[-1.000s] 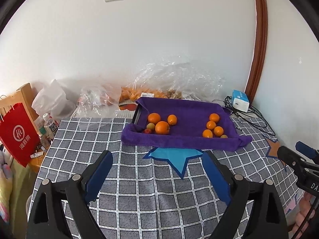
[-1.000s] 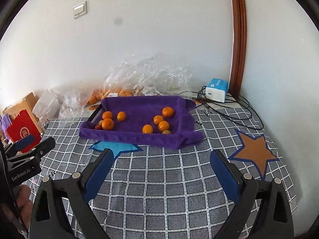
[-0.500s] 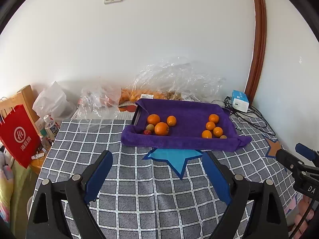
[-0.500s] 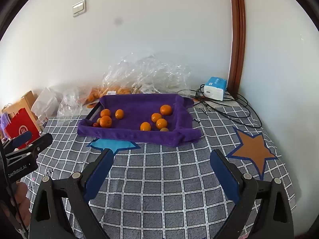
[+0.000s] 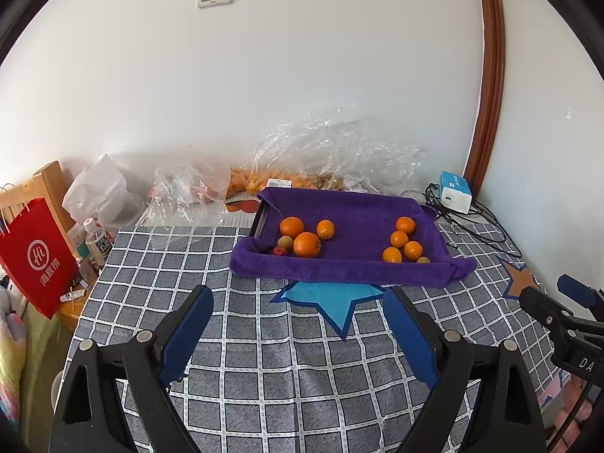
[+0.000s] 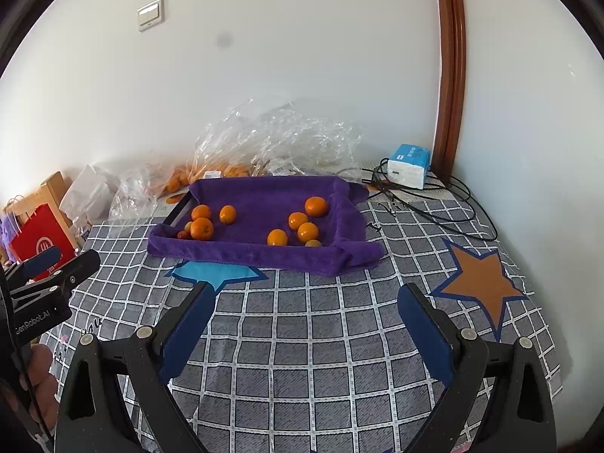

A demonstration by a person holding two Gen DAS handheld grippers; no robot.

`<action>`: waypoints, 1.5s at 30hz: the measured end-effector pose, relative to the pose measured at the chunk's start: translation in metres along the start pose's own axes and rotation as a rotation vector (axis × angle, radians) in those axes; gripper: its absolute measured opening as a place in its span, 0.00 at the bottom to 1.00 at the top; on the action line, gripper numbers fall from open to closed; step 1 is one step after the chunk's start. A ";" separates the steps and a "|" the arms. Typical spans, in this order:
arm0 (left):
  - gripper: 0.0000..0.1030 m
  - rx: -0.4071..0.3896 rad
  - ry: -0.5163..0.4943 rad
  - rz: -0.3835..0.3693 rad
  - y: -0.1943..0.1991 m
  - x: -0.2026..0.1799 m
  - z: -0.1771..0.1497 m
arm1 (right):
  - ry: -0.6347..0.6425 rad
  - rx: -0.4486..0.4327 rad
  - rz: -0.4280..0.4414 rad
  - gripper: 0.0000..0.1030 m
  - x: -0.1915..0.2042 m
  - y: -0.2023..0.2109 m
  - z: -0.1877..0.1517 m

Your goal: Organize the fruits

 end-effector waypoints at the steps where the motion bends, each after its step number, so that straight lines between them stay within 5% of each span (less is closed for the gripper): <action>1: 0.88 -0.001 0.001 0.000 0.000 0.000 0.000 | 0.000 0.001 0.000 0.94 0.000 0.000 0.000; 45: 0.90 -0.006 0.009 0.006 0.002 0.002 0.003 | -0.006 -0.006 0.003 0.94 0.001 0.001 -0.004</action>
Point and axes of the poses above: each gripper's, at about its wrist camera, not at the fingertips, and y roughly against the way its jaws point, x to its left, z to its top, the point moved 1 cm from there along -y, roughly the way its jaws point, and after that the axes turned 10 degrees about x, right-handed, at the moved point
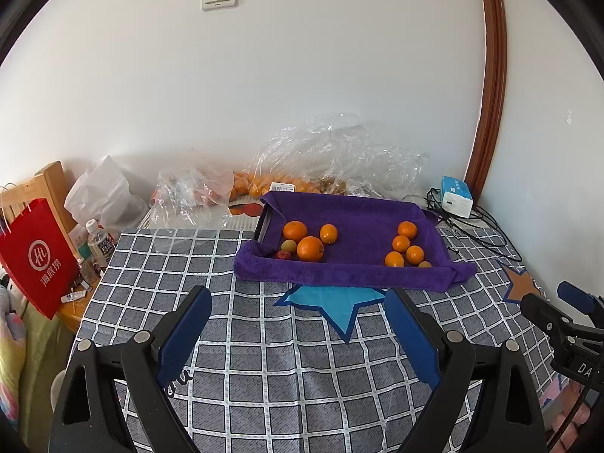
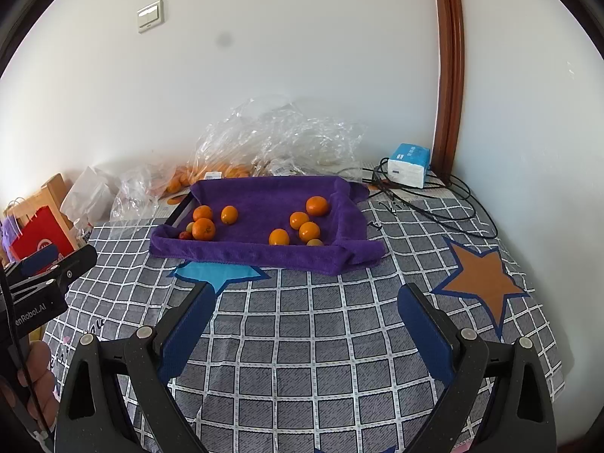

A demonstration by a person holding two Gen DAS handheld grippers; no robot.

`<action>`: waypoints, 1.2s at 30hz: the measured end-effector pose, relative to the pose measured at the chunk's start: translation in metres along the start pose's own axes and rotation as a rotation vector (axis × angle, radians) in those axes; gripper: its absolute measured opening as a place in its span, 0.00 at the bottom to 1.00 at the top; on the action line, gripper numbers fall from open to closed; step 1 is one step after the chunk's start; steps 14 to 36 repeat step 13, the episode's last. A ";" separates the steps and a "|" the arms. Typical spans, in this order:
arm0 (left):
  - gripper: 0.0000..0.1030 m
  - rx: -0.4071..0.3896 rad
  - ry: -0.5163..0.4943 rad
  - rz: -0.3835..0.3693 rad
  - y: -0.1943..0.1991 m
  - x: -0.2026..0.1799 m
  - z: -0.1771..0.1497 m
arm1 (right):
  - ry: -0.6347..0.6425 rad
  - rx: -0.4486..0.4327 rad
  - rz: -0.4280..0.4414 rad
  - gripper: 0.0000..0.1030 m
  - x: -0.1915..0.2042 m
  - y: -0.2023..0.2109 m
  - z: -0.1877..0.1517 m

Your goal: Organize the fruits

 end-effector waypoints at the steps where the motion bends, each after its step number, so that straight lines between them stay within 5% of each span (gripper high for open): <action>1: 0.90 -0.001 -0.001 -0.001 0.000 0.001 -0.001 | 0.000 0.000 -0.001 0.93 0.000 0.000 0.000; 36: 0.91 -0.021 -0.011 0.011 0.001 0.001 0.000 | 0.004 -0.006 -0.001 0.93 0.001 0.001 0.001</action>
Point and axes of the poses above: each gripper's, at about its wrist camera, not at the fingertips, and y roughly against the way its jaws point, x to its left, z to its top, the point moved 1 cm from there along -y, roughly the way its jaws point, and after that the axes turned 10 degrees about x, right-handed, at the moved point
